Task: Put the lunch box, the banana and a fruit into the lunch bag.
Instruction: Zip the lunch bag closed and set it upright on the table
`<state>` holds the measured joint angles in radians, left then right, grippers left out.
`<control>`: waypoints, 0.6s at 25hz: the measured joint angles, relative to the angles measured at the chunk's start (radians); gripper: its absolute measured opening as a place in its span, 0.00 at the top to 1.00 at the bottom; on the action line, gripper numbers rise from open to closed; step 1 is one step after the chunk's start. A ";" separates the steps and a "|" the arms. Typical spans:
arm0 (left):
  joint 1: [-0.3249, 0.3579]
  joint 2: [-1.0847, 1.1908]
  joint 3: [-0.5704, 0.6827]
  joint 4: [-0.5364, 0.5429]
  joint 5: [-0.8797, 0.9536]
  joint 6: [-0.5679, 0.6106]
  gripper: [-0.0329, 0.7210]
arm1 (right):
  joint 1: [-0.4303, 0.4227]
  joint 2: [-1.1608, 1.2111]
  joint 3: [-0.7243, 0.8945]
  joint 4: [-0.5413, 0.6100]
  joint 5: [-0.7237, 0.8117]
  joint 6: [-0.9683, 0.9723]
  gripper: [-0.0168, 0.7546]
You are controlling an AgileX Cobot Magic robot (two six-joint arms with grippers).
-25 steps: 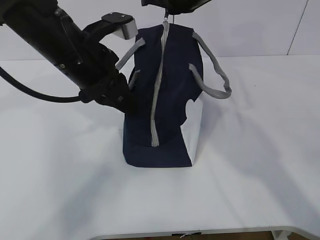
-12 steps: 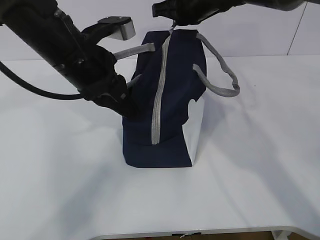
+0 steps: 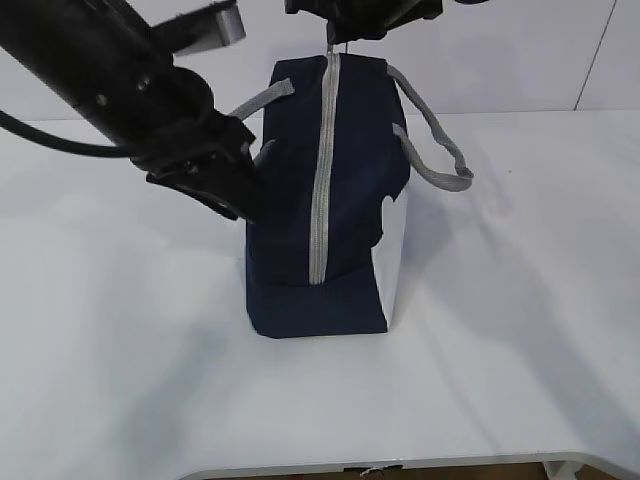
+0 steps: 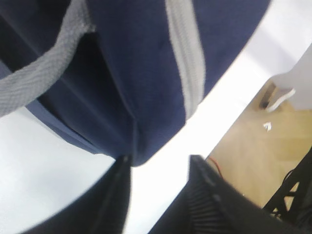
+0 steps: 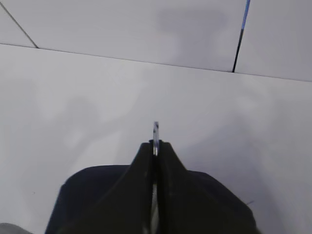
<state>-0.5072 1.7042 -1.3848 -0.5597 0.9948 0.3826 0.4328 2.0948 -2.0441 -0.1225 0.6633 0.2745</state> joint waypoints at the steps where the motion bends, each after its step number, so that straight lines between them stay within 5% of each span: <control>1: 0.000 -0.017 -0.004 0.001 0.004 -0.020 0.57 | 0.000 0.000 -0.011 0.018 0.006 -0.014 0.95; 6: 0.032 -0.066 -0.079 0.001 -0.022 -0.124 0.31 | 0.000 0.000 -0.044 0.105 0.027 -0.076 0.95; 15: 0.108 0.020 -0.137 -0.150 -0.129 -0.160 0.29 | 0.000 0.000 -0.044 0.145 0.032 -0.104 0.95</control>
<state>-0.3993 1.7239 -1.5222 -0.7098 0.8659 0.2224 0.4328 2.0948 -2.0884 0.0225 0.6953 0.1708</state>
